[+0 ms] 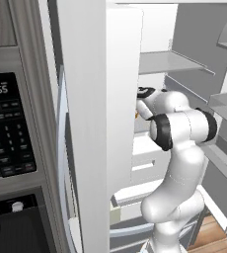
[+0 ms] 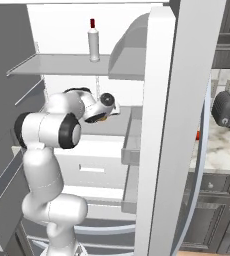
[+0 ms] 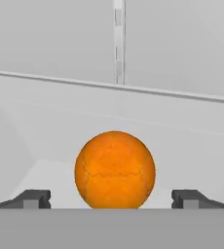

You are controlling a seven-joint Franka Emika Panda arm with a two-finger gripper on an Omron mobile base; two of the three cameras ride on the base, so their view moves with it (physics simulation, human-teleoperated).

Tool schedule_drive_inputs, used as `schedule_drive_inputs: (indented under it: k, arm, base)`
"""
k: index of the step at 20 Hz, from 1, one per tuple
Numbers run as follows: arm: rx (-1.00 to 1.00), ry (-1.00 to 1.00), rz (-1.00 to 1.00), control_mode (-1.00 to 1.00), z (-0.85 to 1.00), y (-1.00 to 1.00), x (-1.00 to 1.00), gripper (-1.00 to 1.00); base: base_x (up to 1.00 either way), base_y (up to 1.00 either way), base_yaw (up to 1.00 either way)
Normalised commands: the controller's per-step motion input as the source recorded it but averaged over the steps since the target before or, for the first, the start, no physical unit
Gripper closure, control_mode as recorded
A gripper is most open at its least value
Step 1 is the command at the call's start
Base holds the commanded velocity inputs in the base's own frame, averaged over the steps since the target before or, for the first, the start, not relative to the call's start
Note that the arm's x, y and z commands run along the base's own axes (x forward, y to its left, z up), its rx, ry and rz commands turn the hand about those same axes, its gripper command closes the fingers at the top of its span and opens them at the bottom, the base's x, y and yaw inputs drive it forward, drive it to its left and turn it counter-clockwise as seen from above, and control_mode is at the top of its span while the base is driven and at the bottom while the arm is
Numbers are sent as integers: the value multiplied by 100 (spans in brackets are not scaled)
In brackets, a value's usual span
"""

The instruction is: Place the liquor on the top shelf of the fridge to keep it out of children's reach, and place the orange and tomato on lower shelves for easy access.

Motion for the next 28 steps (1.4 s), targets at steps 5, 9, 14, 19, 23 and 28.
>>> schedule_drive_inputs:
  k: [5, 9, 14, 19, 23, 28]
  arm:
    - [-8, -3, -1, -100, 0, 30, -55, -100]
    - [-7, 0, -9, -100, 21, 2, -78, -100]
    - [-1, 5, -15, -100, 50, -25, -87, -100]
    - [0, 9, -5, -100, 83, -15, -94, -100]
    - [0, 17, 0, -100, 100, -1, -76, -100]
    - [-1, 29, 0, -100, 100, 0, -58, -100]
  base:
    - [0, 0, 0]
    - [0, 0, 0]
    - [0, 0, 0]
    - [0, 0, 0]
    - [0, 0, 0]
    - [0, 0, 0]
